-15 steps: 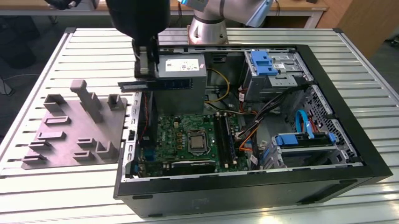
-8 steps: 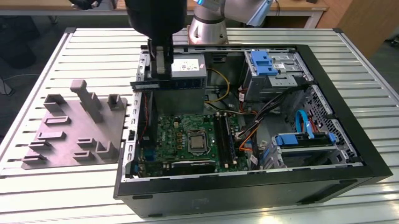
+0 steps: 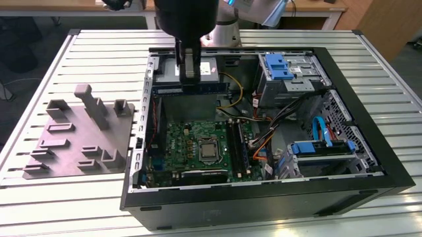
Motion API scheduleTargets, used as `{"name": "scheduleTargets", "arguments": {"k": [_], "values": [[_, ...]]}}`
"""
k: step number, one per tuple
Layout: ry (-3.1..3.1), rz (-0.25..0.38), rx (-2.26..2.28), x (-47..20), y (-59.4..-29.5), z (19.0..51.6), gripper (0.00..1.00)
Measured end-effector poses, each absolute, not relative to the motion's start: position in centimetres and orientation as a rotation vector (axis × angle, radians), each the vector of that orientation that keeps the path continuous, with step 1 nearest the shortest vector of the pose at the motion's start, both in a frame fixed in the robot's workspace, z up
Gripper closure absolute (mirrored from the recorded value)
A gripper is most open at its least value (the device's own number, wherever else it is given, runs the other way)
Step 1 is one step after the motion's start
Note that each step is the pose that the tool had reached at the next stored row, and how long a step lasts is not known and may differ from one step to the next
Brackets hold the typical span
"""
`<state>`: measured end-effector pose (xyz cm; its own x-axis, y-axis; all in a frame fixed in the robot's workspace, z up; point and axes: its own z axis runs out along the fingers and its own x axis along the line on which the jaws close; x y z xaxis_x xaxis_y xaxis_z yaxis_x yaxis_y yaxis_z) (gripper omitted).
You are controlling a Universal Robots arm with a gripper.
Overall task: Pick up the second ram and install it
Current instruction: 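Pick up the second ram and move it above second insertion slot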
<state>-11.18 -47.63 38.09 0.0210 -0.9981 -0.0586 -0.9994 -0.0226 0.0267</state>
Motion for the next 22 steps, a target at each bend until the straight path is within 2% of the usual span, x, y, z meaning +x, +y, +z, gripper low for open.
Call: {"name": "scheduleTargets", "arguments": {"k": [22], "values": [[2.181, 0.095, -2.229, -5.3, -47.6, 38.0, 0.86]]}}
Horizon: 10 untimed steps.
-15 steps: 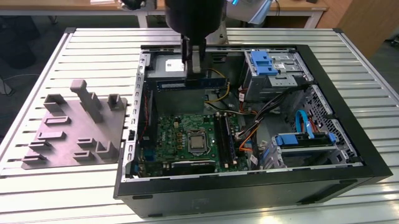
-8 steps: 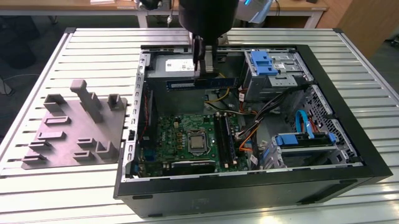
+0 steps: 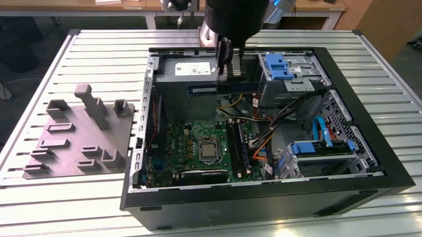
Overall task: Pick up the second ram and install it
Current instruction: 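Pick up the second ram and move it above second insertion slot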
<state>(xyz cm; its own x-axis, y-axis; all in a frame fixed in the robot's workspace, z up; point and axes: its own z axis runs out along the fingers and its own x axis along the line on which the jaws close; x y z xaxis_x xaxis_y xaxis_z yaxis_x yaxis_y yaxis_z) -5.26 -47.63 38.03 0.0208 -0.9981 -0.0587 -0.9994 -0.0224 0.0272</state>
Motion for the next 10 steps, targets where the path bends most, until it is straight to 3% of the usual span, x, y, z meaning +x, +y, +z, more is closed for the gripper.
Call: {"name": "scheduleTargets", "arguments": {"k": [10], "values": [[2.181, 0.095, -2.229, -4.08, -47.63, 37.93, 0.86]]}}
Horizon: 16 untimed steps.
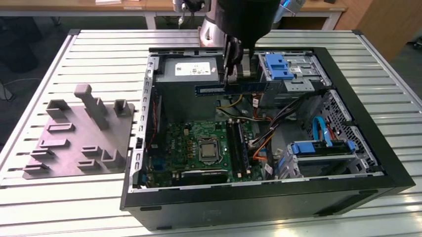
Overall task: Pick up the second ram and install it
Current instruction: 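Pick up the second ram and move it above second insertion slot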
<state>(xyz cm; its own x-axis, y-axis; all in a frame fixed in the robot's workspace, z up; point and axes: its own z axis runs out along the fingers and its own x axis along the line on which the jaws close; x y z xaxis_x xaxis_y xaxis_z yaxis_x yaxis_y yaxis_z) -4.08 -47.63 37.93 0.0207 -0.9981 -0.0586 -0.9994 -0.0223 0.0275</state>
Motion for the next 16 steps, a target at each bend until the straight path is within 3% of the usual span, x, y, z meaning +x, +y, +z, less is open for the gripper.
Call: {"name": "scheduleTargets", "arguments": {"k": [16], "values": [[2.227, 0.095, -2.182, -4.8, -48.8, 36.5, 0.86]]}}
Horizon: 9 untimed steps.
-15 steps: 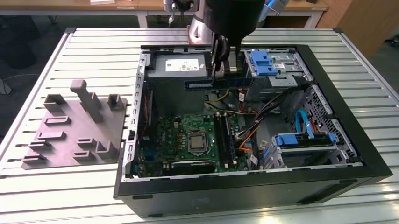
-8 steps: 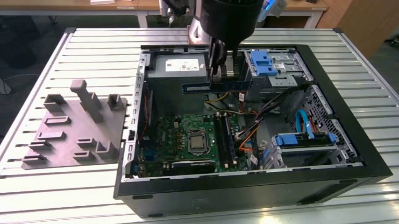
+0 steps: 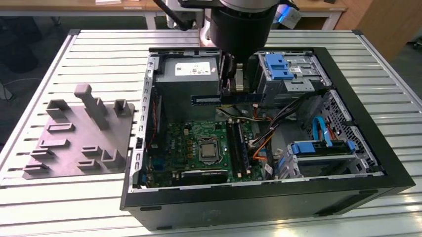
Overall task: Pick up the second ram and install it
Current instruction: 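Pick up the second ram and move it above second insertion slot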
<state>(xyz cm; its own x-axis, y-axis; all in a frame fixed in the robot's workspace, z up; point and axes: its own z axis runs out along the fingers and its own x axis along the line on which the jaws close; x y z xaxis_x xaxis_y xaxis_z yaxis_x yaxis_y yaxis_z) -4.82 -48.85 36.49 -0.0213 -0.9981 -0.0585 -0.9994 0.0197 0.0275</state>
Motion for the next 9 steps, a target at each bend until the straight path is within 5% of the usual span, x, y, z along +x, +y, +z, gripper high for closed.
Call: {"name": "scheduleTargets", "arguments": {"k": [9], "values": [[2.279, 0.094, -2.126, -4.9, -49.9, 34.9, 0.86]]}}
